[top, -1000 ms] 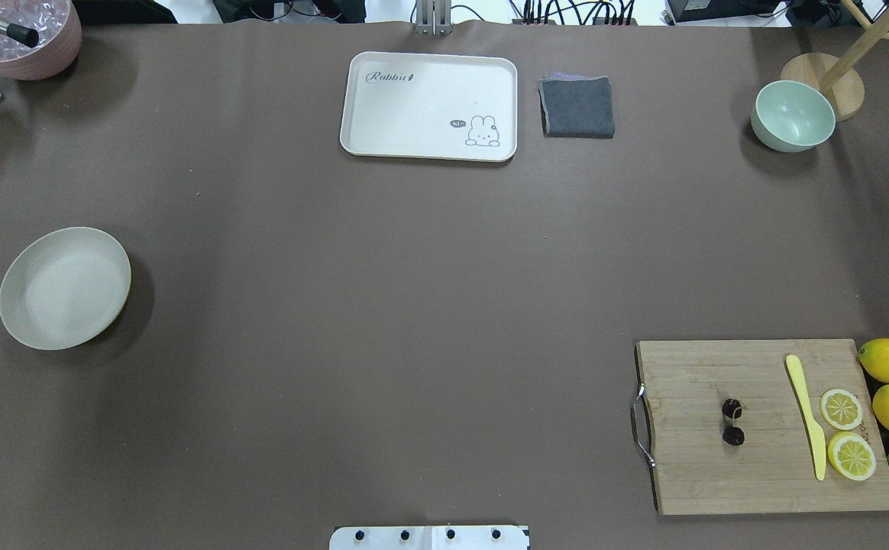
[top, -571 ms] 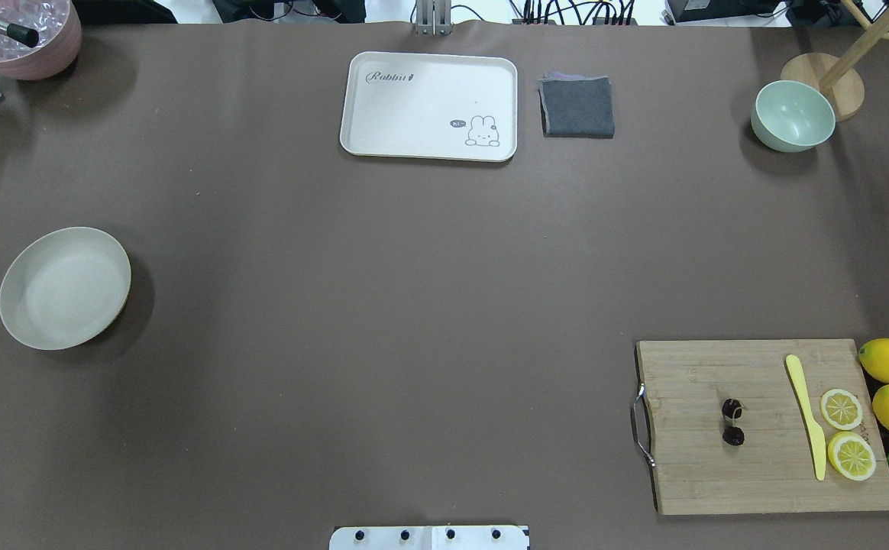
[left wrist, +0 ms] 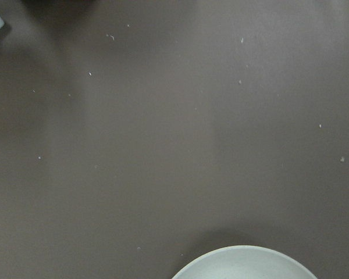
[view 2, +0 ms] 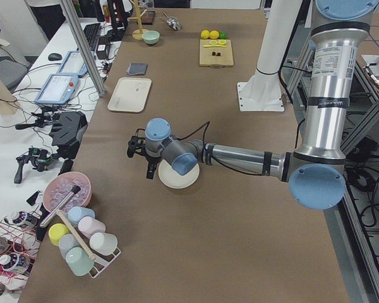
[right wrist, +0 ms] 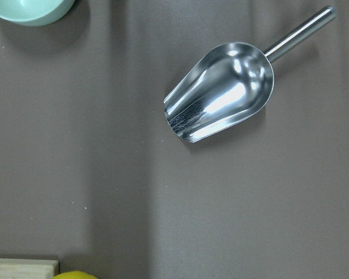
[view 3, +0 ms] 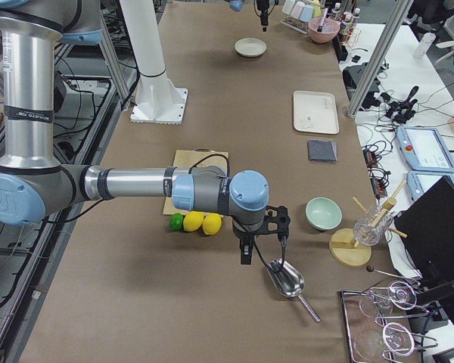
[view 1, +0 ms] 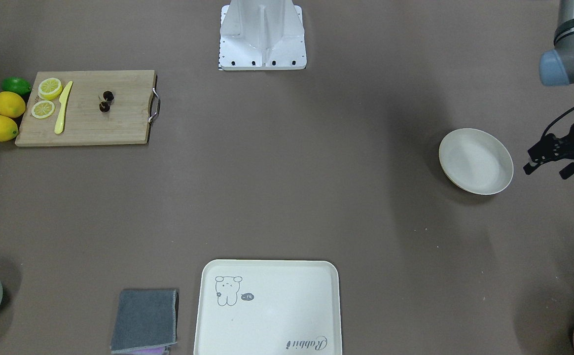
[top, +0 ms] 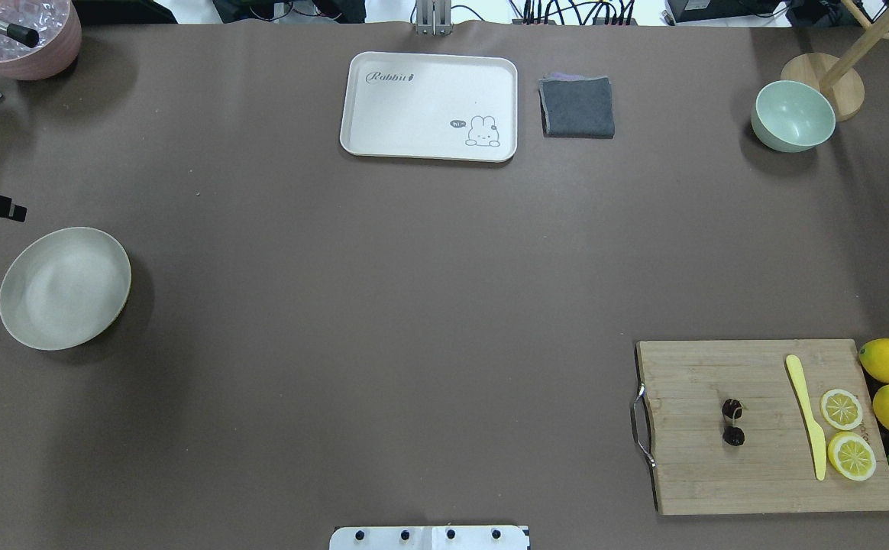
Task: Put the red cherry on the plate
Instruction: 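Reach the left gripper to the rim of the white bowl and grip it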
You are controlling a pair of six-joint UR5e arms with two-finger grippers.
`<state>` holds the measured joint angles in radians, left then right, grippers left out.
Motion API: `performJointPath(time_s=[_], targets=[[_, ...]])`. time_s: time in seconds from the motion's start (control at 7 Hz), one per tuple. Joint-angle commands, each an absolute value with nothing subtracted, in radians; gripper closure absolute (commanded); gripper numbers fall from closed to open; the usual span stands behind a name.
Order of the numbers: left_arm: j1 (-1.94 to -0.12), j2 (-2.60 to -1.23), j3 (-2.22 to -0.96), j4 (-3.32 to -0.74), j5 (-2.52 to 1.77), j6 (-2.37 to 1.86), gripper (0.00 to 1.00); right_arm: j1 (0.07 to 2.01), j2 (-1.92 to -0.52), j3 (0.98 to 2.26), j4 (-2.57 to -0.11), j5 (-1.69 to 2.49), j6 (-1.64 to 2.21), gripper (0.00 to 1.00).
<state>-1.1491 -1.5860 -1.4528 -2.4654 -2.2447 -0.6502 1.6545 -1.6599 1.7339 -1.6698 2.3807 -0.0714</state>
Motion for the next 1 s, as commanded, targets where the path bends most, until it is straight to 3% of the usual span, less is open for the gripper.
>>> performJointPath(time_s=[0.0,0.14,0.86], targets=[[-1.132,-1.53,-1.364,-2.663,-2.241,-0.657,0.02,1.655,-1.663,1.733,-1.671,2.381,-0.071,0.0],[-1.126,-1.511,-1.364,-2.683,-2.246,-0.655,0.08,1.655,-1.663,1.733,-1.671,2.381,-0.071,0.0],[-1.06,-1.508,-1.358,-2.715,-2.25,-0.658,0.12,1.658,-1.664,1.73,-1.671,2.381,-0.072,0.0]])
